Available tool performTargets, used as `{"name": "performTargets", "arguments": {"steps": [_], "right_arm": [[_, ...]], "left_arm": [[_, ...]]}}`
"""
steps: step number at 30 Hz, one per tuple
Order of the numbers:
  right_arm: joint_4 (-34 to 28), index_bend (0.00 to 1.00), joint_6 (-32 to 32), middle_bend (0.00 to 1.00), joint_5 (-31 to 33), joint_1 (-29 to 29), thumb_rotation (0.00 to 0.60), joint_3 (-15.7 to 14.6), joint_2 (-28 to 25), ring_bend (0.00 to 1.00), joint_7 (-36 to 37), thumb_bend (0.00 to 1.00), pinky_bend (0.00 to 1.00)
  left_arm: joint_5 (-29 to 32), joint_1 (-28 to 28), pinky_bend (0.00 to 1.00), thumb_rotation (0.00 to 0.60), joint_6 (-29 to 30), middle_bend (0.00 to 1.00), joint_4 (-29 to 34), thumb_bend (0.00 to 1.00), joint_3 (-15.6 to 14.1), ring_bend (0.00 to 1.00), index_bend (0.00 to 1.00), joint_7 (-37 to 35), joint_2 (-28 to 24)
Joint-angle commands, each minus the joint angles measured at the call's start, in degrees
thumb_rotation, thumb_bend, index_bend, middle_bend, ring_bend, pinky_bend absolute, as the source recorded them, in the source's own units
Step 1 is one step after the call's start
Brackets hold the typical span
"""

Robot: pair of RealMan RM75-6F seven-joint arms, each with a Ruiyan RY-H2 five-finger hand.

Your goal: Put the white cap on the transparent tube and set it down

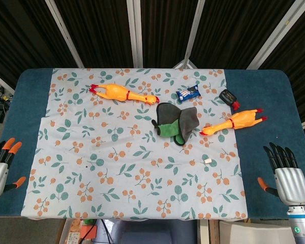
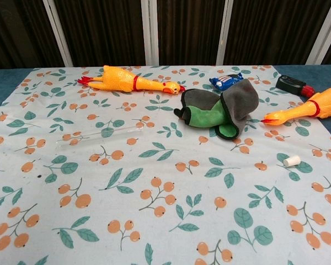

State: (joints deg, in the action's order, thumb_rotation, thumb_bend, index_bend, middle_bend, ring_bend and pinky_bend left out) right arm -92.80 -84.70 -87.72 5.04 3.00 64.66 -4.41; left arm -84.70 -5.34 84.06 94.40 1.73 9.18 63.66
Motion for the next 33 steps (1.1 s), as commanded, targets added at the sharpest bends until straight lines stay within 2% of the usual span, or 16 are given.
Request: {"name": "performTargets", "arguments": {"steps": [1,12,20,25,33], "right_arm": [[0.13,0.0,0.03,0.0,0.04,0.04,0.6,0.04,0.07,0.0,0.06,0.31,0.0],[0.57,0.0,0.16,0.0,0.28,0.19,0.6,0.23,0.53,0.0,0.36,0.31,0.0],[1.34,0.0,0.61,0.0,0.35,0.54,0.6,0.34,0.92,0.0,0.84,0.31,0.0],[1.5,0.0,0.78,0.0,0.25,0.77,0.6,0.37,1.37,0.0,0.98,0.31,0.0],[1.81,0.0,1.42,0.0,0.58,1.32,0.6,0.61,2.42,0.0,0.86,0.31,0.0]], "left_arm": [[0.15,-0.02,0.0,0.6,-0.09,0.0,-0.03,0.13,0.05,0.0,0.03,0.01,-0.06],[1.18,-0.24,0.0,0.6,-1.01,0.0,0.46,0.13,0.23,0.0,0.04,-0.04,-0.17],[4.25,-1.51,0.0,0.6,-2.91,0.03,2.97,0.13,1.75,0.0,0.11,2.36,-0.19],[8.61,-4.29,0.0,0.6,-5.42,0.11,5.45,0.13,4.66,0.0,0.15,7.09,0.89],[25.23,-13.06,0.0,0.6,-11.86,0.25,8.51,0.22,12.32,0.0,0.27,18.81,7.09]]}}
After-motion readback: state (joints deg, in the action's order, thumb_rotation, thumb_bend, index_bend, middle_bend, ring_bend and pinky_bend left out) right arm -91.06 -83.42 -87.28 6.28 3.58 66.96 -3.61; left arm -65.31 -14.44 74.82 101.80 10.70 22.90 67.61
